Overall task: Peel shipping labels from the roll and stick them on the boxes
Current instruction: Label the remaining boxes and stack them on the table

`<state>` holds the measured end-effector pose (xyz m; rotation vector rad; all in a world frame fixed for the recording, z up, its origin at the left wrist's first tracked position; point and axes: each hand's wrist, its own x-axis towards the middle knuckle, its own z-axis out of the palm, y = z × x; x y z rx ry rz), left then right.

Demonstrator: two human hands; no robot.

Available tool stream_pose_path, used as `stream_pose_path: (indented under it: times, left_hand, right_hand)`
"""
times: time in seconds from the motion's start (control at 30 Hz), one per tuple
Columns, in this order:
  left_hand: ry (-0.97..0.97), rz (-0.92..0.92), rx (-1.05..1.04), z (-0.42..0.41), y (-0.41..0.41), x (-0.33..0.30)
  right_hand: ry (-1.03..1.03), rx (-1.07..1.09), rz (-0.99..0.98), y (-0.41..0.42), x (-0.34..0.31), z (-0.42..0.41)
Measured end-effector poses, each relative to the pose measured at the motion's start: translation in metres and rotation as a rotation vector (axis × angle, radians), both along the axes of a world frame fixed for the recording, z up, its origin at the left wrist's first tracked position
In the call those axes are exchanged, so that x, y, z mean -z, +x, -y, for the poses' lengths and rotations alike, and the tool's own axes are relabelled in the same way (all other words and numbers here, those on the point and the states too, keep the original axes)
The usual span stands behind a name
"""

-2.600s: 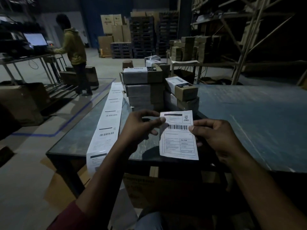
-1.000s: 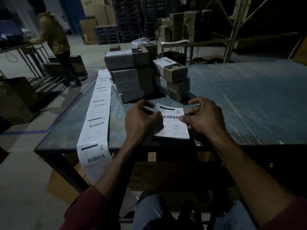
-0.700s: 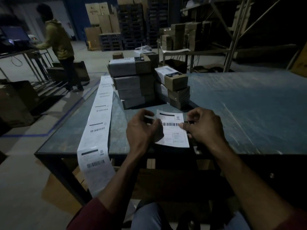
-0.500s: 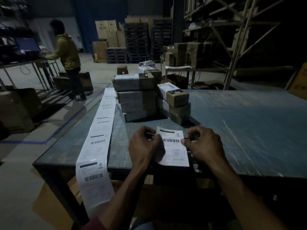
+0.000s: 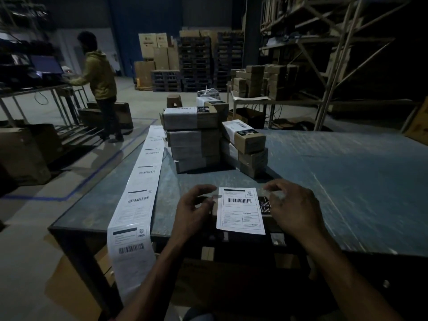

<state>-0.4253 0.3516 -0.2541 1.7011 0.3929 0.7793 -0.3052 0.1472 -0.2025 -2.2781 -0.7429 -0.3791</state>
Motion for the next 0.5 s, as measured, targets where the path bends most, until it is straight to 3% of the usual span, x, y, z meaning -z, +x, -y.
stream_pose_path:
  times: [0.1,0.23,0.33,0.5]
  left_hand:
    - [0.046,0.034,0.217,-0.006,-0.016,0.001]
    - [0.212,-0.184,0.438,-0.01,-0.021,0.0]
    - [0.216,-0.247,0.446,-0.004,-0.015,-0.003]
    - [0.139,-0.15,0.353,0.0,-0.018,-0.016]
  right_hand:
    - [0.11,-0.144,0.184,0.005,0.006,0.013]
    - [0.008,-0.401,0.115,0.01,0.02,0.017]
    - [0.095,-0.4,0.005,0.014,0.024,0.017]
    - [0.207,-0.437,-0.002,0.019,0.022,0.02]
